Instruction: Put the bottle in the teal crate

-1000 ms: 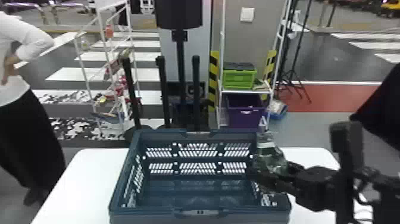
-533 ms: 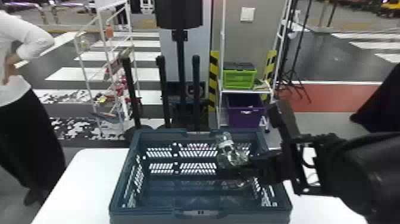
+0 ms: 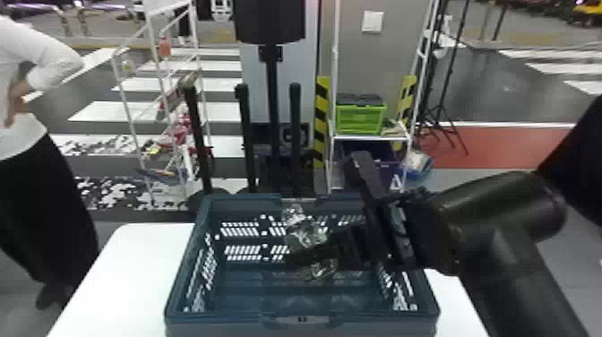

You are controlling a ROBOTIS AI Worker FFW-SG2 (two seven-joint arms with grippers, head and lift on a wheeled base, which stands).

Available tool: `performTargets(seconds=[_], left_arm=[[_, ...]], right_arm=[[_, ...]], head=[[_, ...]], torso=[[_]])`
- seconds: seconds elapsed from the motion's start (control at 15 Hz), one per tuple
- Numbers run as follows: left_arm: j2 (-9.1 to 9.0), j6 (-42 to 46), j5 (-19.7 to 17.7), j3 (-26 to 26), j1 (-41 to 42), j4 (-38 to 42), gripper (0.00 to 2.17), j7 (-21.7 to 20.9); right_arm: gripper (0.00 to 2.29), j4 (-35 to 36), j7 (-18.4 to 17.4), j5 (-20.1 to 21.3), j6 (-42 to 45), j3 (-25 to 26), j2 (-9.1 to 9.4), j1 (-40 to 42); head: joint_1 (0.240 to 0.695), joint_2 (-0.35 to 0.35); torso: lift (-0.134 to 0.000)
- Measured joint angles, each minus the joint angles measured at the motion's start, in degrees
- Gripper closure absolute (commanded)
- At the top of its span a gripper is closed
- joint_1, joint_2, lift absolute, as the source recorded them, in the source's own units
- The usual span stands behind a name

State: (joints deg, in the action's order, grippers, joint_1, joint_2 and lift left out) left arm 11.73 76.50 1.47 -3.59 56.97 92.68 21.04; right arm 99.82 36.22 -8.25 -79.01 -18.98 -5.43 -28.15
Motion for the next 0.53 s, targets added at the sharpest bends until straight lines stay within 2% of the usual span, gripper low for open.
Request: performTargets(seconds=[0.33,0.53], left_arm=[[-0.76,2.40,-0.51,0.88,-0.36,-1.35,0.18,-1.43],[-0.84,2.51,-1.09,1.44,-0.37,-1.44,0.18,-1.99]], right_arm=[[2.05,-11.36,-0.11,0.43,7.25,-2.08,3.92,-2.47],[2.05,-17.94,-0.63,0.50,12.73,-2.25,5.28,-3.40]], head=[[0.499,0.000],[0.499,0.000]], torso=[[0.000],[0.000]])
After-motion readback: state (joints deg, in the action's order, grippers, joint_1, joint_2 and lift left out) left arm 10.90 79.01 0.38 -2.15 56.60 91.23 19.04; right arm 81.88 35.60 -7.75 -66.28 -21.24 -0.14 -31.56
